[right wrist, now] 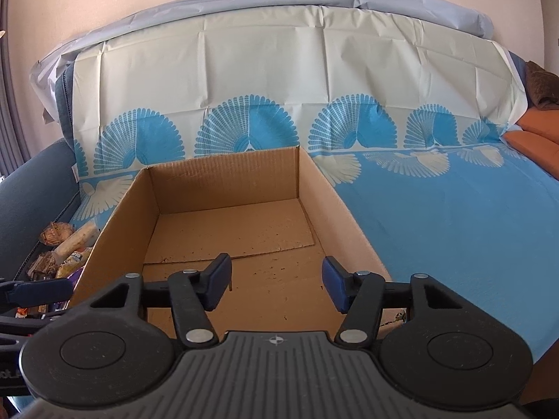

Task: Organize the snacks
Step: 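Move both tools from the empty cardboard box toward the snack pile, then grasp the small gold-red wrapped snack with the right tool while left tool approaches brown bar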

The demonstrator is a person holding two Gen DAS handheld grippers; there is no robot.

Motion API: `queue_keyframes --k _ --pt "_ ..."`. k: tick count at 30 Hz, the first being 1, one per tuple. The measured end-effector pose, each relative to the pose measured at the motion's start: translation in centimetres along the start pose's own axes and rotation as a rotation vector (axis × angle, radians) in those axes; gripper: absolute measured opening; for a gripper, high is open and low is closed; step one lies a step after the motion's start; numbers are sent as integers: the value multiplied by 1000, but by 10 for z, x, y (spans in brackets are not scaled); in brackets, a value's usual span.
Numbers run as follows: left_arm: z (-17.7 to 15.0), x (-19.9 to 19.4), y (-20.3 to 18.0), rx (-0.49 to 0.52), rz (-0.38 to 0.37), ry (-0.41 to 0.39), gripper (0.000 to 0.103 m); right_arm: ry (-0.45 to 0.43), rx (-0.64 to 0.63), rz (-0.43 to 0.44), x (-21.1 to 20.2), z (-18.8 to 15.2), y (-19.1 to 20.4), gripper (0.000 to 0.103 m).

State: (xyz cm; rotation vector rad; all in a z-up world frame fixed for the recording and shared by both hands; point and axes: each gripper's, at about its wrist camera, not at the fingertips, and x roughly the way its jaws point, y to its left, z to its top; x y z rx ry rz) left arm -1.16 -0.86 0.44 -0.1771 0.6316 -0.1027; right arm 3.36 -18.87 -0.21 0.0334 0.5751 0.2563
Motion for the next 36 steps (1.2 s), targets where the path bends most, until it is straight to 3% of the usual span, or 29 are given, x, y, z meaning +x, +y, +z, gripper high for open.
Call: queue_keyframes --k 4,10,18,25,28,31,34,36 --pt "-1 -4 1 -1 -24 -16 48 0 -25 -11 -2 0 -1 53" --pt "-3 -14 6 3 -22 -49 33 -43 -17 3 -4 2 3 45" --pt "8 -45 27 17 -34 -82 31 -102 -38 41 -8 2 30 42" --pt "13 -83 69 188 -72 -107 31 -131 -70 147 -15 -1 75 42" --pt "2 -85 96 210 -46 -99 31 -124 -105 205 -15 -6 97 42" --pt "-15 -79 126 168 6 -86 31 -126 -145 244 -16 -11 120 42" --pt "-31 -69 161 39 57 -49 31 -123 -187 290 -17 -19 140 42" --pt "-27 -78 177 -41 83 -110 31 -108 -217 315 -16 -24 152 42"
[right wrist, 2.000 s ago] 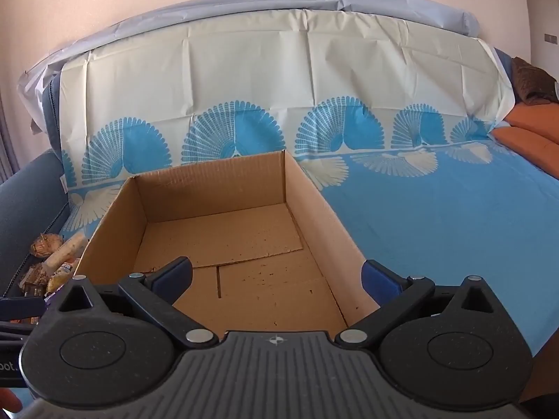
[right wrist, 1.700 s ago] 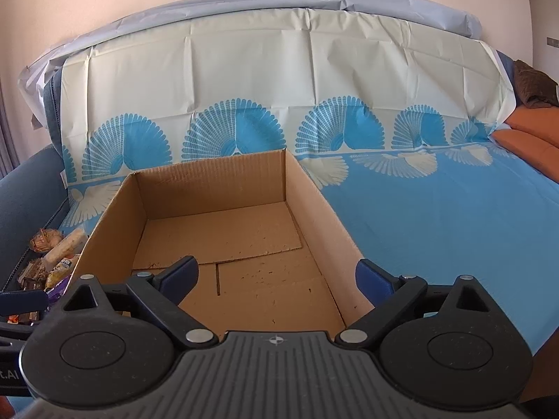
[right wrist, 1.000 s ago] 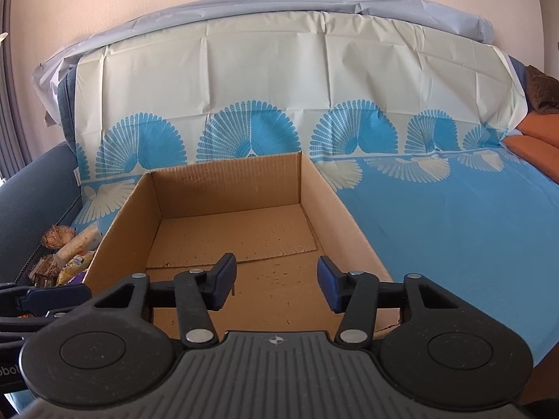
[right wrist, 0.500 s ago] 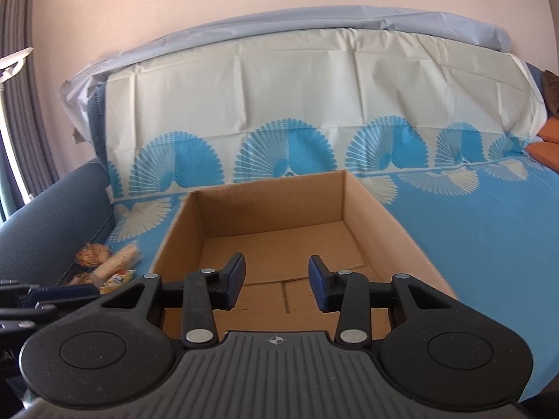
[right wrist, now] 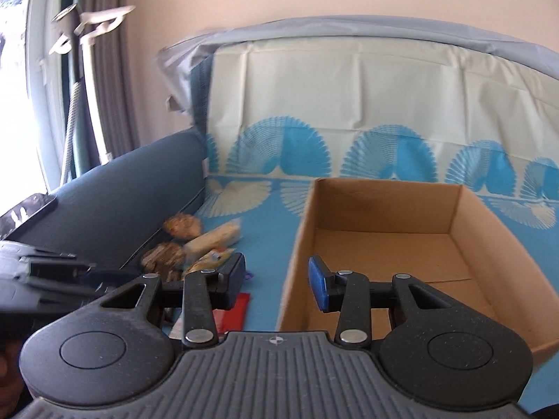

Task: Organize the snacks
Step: 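Grasp the small gold-red wrapped snack with the right tool while left tool approaches brown bar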

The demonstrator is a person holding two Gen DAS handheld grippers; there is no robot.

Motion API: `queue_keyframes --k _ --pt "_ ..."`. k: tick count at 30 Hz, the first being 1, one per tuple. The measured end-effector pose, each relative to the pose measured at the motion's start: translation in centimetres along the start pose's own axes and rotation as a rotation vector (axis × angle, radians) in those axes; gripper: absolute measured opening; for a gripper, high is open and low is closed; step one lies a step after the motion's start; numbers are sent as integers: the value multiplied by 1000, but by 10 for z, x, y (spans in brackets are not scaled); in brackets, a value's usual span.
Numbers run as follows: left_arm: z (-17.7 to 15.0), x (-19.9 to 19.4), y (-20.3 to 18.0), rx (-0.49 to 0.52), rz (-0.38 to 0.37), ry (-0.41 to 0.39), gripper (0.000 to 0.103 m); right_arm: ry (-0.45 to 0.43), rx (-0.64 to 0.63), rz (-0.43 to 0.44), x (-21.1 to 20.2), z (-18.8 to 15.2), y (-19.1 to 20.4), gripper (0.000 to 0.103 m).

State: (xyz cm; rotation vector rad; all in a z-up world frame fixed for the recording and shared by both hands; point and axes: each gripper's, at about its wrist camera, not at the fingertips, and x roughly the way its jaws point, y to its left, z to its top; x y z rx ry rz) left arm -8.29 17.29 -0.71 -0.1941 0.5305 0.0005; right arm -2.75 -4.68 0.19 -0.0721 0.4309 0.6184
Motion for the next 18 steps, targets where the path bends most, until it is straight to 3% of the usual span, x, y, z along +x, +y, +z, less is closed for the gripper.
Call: queue_keyframes --k 4,10,18 --pt "7 -3 15 -74 21 -32 31 15 -56 63 4 -5 22 42" --pt "-1 16 24 -88 48 37 31 41 -90 130 17 -15 41 42" --pt "-4 36 52 -214 172 86 31 106 -167 180 50 -44 59 42"
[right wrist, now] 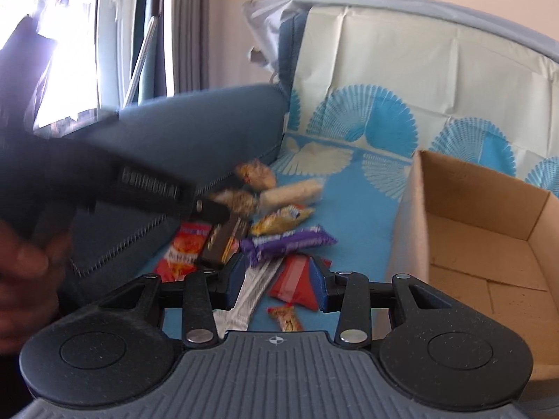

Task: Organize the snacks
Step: 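Grasp the small gold-red wrapped snack with the right tool while left tool approaches brown bar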

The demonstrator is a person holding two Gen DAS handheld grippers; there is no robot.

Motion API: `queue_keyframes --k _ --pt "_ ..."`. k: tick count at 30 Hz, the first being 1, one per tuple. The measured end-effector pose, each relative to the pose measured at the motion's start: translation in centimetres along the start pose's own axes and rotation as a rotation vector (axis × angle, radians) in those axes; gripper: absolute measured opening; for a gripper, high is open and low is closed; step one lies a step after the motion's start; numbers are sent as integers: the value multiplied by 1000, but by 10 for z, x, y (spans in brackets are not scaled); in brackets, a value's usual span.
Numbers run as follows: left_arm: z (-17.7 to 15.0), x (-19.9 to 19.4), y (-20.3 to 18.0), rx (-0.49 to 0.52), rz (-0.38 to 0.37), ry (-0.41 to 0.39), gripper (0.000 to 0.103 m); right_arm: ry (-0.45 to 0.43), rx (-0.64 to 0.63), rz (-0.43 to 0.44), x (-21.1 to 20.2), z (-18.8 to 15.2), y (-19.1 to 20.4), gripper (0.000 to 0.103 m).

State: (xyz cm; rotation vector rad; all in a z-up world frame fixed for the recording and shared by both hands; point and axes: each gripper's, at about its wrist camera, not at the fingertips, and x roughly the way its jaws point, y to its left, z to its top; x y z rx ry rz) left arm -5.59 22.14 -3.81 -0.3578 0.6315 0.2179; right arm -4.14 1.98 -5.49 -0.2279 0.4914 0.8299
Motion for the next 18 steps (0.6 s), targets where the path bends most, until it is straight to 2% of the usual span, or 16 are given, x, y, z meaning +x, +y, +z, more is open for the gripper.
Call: queue_keyframes --k 6,11,18 --pt "8 19 11 -75 68 67 33 79 -40 12 25 -14 5 42" --pt "12 35 17 -85 139 122 35 141 -30 5 44 -19 3 42" --pt "13 57 16 -50 230 175 58 191 -33 -22 66 -23 5 44"
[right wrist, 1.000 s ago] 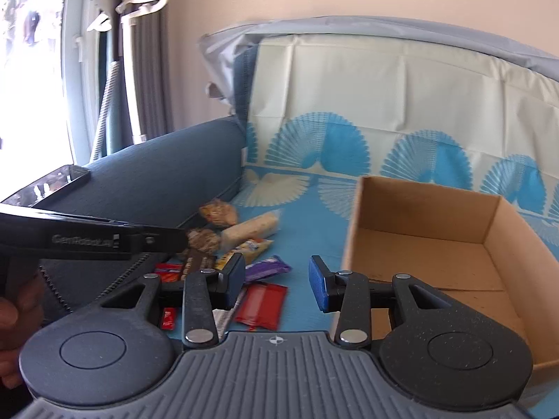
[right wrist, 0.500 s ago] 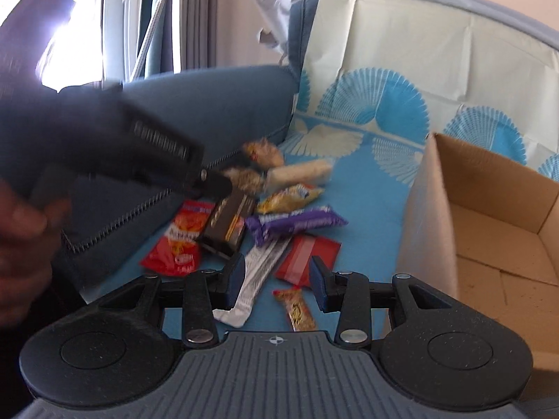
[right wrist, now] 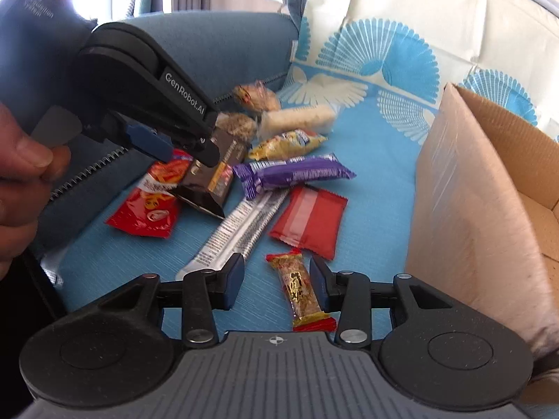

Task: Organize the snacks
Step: 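Grasp the small gold-red wrapped snack with the right tool while left tool approaches brown bar, then grasp the dark brown chocolate bar pack with the left tool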

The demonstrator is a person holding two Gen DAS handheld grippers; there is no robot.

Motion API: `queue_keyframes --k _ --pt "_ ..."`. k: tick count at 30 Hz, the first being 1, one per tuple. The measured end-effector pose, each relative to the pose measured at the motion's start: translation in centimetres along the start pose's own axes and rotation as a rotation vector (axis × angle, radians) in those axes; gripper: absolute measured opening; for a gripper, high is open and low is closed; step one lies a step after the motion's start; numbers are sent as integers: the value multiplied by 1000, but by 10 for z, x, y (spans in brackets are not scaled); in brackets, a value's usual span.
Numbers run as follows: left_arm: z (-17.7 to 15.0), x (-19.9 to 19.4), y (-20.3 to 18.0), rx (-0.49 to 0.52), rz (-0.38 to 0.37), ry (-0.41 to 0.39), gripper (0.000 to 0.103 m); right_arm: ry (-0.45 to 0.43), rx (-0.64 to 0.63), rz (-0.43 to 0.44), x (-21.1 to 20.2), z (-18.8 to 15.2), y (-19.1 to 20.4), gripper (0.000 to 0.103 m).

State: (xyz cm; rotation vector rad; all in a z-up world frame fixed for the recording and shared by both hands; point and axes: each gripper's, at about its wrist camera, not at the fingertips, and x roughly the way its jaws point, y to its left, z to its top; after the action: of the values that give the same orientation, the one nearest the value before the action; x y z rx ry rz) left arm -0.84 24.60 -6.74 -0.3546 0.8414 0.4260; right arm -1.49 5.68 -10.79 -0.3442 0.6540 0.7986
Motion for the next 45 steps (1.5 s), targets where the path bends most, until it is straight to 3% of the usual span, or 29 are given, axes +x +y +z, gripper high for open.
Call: queue_keyframes --k 7,15,18,22,29,33,37,45 --pt "2 14 -3 15 18 16 66 54 10 -16 11 -2 -2 44" --pt "2 27 -8 44 27 56 67 60 7 -14 11 -2 -2 44" --pt "1 29 -10 50 31 56 67 61 10 1 11 -2 -3 38" --pt "1 29 -11 57 34 56 67 62 14 14 11 -2 -2 22" --pt "2 31 -12 68 38 55 66 43 17 35 6 1 -1 20" --pt "2 31 -14 81 41 50 60 31 6 40 2 3 1 20" --pt "1 30 -16 96 32 44 44 29 3 38 1 3 1 20" --pt "-2 17 -13 89 3 16 23 30 -2 27 -2 2 1 20"
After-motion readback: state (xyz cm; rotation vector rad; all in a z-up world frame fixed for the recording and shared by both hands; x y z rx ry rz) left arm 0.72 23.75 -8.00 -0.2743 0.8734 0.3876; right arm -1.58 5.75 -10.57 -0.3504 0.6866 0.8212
